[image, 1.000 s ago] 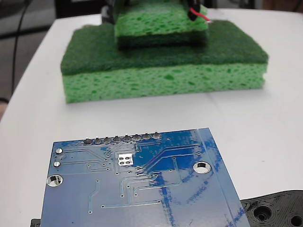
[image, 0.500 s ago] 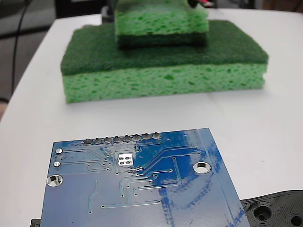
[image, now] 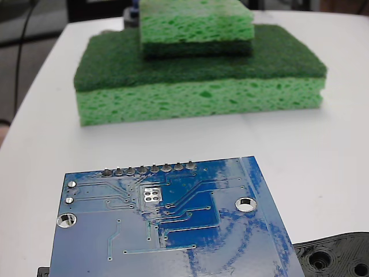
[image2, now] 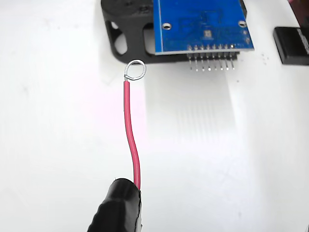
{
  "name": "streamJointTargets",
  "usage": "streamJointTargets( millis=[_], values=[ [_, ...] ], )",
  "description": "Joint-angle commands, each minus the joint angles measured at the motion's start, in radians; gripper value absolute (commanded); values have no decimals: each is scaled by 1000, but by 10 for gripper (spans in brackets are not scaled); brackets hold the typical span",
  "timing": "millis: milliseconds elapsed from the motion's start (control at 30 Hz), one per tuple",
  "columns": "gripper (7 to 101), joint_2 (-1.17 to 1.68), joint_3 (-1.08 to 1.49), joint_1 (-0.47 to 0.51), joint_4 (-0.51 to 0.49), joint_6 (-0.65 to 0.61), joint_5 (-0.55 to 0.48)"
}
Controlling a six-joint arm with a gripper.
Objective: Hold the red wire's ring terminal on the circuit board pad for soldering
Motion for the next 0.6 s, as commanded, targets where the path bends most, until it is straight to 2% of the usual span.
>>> streamJointTargets(
  millis=[33,333,600],
  values=[
    [1003,-98,-74,9,-11,-5,2],
    [1003,-443,-296,110,-40,-52,-84],
    [1003,-669,-522,129,40,-61,-104]
  ],
)
